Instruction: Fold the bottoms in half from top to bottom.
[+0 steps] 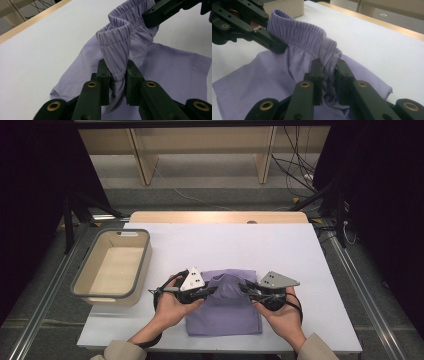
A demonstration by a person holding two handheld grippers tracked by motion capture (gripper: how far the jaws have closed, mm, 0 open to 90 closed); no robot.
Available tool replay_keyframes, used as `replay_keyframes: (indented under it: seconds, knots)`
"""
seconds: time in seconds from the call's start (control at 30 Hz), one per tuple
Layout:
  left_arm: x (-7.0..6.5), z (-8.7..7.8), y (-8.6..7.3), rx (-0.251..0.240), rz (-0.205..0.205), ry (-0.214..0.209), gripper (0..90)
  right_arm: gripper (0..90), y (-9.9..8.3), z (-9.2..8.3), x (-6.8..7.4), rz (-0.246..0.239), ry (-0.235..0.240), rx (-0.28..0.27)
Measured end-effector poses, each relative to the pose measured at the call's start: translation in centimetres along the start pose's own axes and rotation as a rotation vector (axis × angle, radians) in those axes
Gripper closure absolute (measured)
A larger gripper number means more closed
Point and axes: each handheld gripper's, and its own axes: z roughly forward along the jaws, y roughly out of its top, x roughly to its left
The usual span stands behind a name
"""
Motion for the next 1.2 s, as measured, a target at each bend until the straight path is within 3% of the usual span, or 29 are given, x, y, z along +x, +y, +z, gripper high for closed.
replay_keyframes:
  seconds: [1.2]
  knots:
    - [-0.55,0.01,-0.39,0.018,0.033,-0.007,76.0,78.8,-0.35,-0.25,0.27,-0.014,0.009,0.024]
